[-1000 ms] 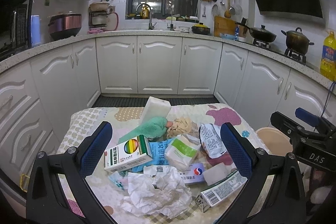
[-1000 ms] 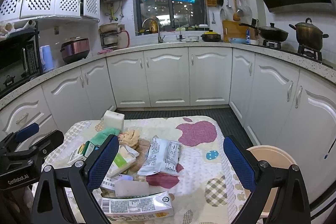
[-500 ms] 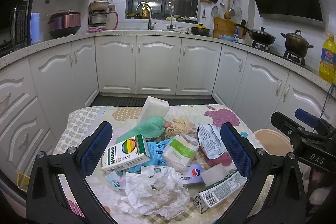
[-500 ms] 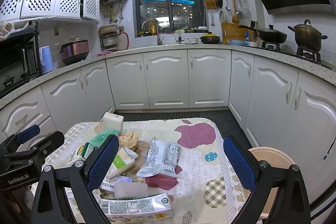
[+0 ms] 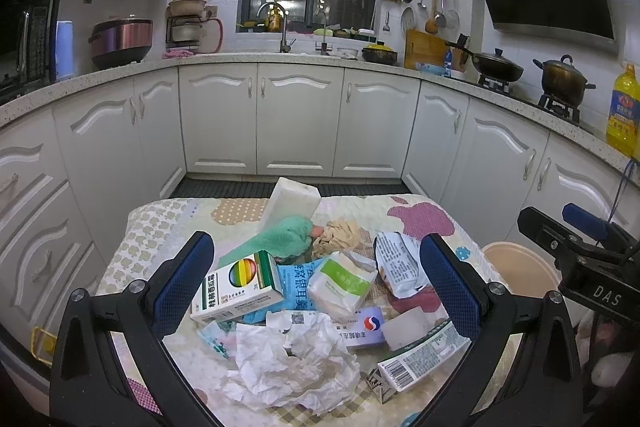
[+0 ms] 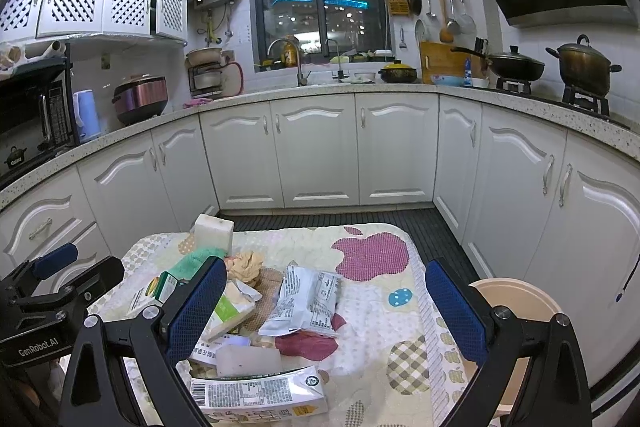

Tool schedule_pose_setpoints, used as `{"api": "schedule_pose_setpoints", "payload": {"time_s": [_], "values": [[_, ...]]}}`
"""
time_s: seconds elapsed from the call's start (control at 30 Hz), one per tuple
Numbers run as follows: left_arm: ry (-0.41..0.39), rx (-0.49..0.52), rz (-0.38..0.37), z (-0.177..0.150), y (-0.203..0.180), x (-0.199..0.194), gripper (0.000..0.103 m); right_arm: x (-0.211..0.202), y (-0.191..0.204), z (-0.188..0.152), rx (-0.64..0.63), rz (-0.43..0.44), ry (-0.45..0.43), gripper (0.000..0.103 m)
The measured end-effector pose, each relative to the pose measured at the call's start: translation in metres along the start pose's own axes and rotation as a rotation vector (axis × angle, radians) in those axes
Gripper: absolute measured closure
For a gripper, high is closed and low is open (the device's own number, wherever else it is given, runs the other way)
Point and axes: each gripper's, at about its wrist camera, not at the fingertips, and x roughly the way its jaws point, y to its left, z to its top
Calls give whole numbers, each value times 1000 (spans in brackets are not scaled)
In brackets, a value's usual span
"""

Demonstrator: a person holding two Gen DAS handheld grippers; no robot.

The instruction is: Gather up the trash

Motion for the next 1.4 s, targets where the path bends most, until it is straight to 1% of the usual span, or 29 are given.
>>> {"api": "schedule_pose_setpoints", "payload": {"time_s": [0.3,0.7,1.4], "values": [[-1,2,1,0,2,-1,0,-1,0,-2,4,-1,2,4],[14,-11,8,-10,7,0,0,-1,-1,-6,10,5,13,4],[27,-16,11,-11,8,-1,0,0,2,-9,6,5,38,4]]}}
